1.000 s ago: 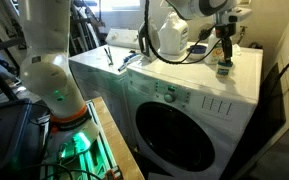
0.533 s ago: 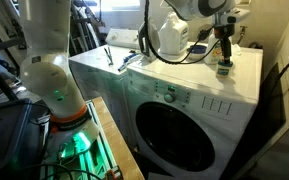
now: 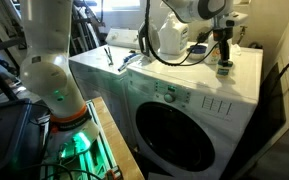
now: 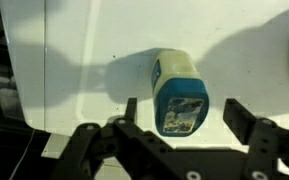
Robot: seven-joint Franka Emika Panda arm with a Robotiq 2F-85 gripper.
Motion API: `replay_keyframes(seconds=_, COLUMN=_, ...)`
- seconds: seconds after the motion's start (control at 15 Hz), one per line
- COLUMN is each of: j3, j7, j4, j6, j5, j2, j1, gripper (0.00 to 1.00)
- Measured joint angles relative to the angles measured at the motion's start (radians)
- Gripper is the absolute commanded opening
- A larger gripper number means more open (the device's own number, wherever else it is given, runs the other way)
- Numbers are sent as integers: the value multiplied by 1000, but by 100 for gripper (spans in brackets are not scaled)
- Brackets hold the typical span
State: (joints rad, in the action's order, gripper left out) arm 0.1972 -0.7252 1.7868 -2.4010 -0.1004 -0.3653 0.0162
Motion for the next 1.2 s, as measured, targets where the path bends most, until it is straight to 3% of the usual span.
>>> replay_keyframes(seconds=0.33, j3=-1, j7=0, j4=0, j6=0, j5=0, j2=0, j1=0, gripper=26)
replay_keyframes(seconds=1.13, j3=-17, j7=22, j4=-19, j6=32, j5=54, j2=25, j1=2, gripper=25)
replay_keyframes(seconds=1.2, j3=-17, j7=22, j4=-19, j6=32, j5=54, j2=30, j1=1, gripper=37)
